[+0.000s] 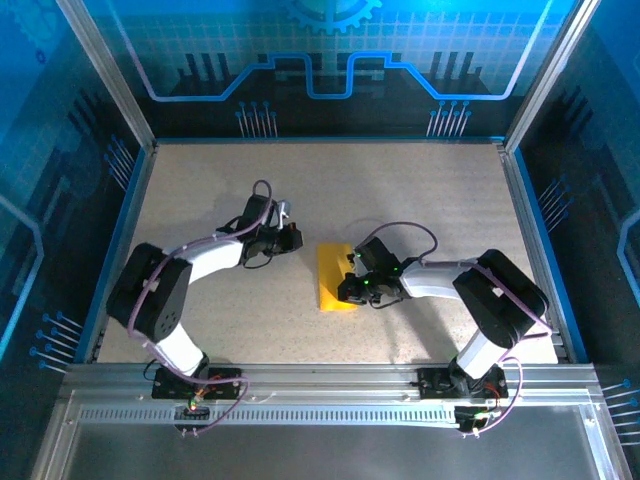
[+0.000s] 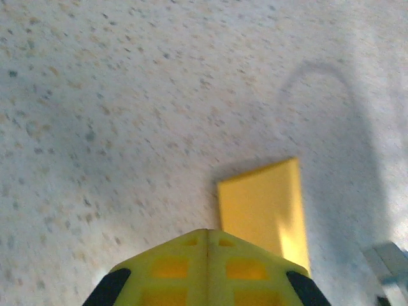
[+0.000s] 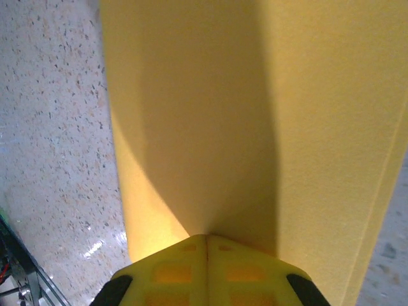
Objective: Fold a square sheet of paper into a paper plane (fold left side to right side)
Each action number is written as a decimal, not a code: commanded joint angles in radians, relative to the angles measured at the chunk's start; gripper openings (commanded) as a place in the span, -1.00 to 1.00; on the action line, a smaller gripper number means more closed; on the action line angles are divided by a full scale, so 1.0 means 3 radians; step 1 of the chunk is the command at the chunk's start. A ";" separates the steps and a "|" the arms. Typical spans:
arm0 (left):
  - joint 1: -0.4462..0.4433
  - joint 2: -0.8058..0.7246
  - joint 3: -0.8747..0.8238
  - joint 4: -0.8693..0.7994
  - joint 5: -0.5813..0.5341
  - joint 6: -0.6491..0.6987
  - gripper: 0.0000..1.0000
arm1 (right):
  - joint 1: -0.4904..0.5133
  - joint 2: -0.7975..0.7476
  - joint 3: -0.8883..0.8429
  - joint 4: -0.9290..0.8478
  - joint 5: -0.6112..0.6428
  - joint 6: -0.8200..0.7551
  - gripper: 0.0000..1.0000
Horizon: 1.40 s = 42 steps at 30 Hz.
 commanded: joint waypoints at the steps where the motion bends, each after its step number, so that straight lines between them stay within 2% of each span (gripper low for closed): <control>1: -0.0225 -0.0188 -0.0203 -0.0054 0.0186 -0.0065 -1.00 | 0.0087 0.0143 -0.0119 -0.0319 0.0260 0.0127 -1.00; 8: -0.0543 -0.0087 -0.0318 0.0175 0.0276 -0.0258 -1.00 | 0.0097 0.0120 -0.0097 -0.0364 0.0276 0.0083 -1.00; 16: -0.0574 0.0299 -0.0015 0.0002 0.0230 -0.0222 -1.00 | 0.0097 0.0083 -0.0055 -0.0416 0.0287 -0.0006 -1.00; 27: -0.0592 0.0526 -0.0006 -0.0162 0.0041 -0.0151 -1.00 | 0.0098 -0.0034 0.0093 -0.0338 0.0102 -0.0054 -0.92; 36: -0.0622 0.0548 -0.0119 -0.0138 0.0038 -0.0161 -1.00 | -0.0112 -0.0515 0.0318 -0.0717 -0.0067 -0.0282 -0.64; 42: -0.0632 0.0529 -0.0149 -0.0109 0.0052 -0.0170 -1.00 | -0.0365 -0.0790 0.0198 -0.1139 -0.0179 -0.0471 -0.34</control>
